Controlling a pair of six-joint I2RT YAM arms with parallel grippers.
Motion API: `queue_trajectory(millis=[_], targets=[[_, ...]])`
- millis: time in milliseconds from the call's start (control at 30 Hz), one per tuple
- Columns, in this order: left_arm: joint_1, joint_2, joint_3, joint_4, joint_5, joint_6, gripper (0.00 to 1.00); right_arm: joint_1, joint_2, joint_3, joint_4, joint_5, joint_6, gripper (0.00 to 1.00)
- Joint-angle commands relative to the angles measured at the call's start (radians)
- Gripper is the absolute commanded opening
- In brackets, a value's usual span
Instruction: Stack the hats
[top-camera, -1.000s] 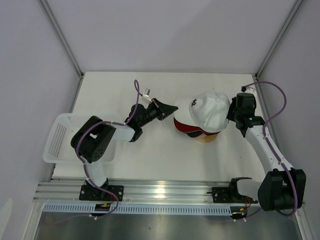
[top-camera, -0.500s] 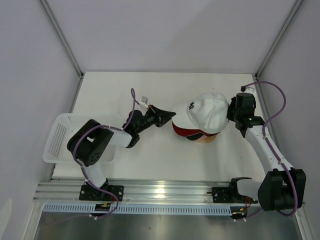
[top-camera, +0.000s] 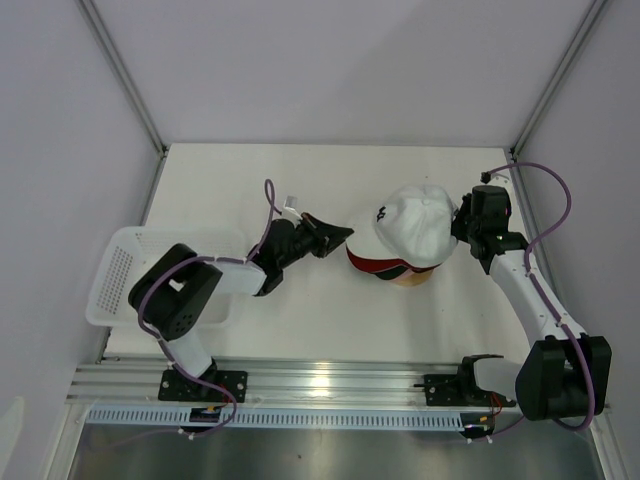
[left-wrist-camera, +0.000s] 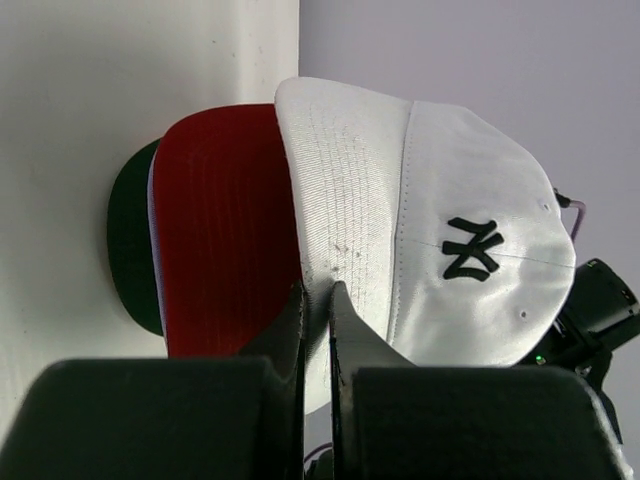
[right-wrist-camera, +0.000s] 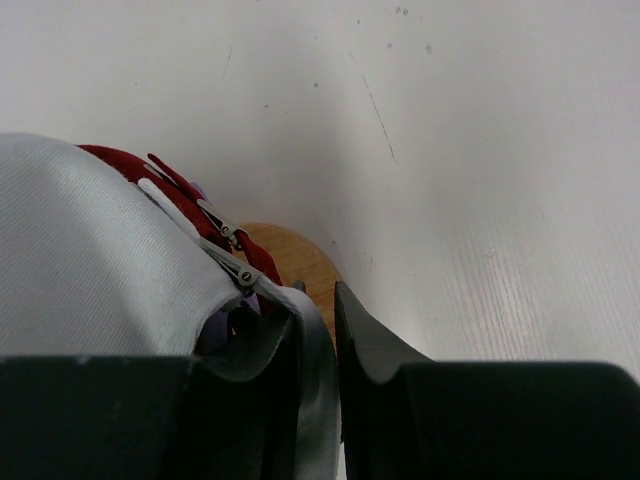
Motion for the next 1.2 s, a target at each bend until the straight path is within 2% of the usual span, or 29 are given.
queue_trajectory(millis=[0, 133, 267, 400, 633, 867, 1033, 1167], targets=[[-0.032, 0.01, 0.005, -0.354, -0.068, 0.116, 0.01, 0.016, 0.03, -0.003, -0.041, -0.011, -0.001, 0.21], [-0.027, -0.004, -0.021, -0.32, -0.031, 0.078, 0.01, 0.018, 0.033, 0.023, -0.065, -0.02, 0.001, 0.21], [-0.012, -0.042, -0.024, -0.284, 0.062, 0.023, 0.01, 0.035, 0.04, 0.087, -0.116, -0.043, -0.031, 0.21], [0.004, -0.091, -0.013, -0.311, 0.136, -0.051, 0.01, 0.046, 0.06, 0.146, -0.127, -0.037, -0.059, 0.27], [0.018, -0.137, 0.025, -0.405, 0.156, -0.097, 0.01, 0.055, 0.099, 0.169, -0.105, -0.039, -0.041, 0.27], [0.016, -0.129, 0.015, -0.362, 0.174, -0.132, 0.01, 0.055, 0.054, 0.201, -0.081, -0.054, -0.031, 0.19], [0.004, -0.149, -0.014, -0.402, 0.067, -0.056, 0.01, 0.055, 0.031, 0.198, -0.05, -0.053, -0.036, 0.03], [-0.01, -0.11, -0.051, -0.346, 0.016, -0.016, 0.01, 0.055, 0.071, 0.19, -0.058, -0.051, -0.038, 0.0]])
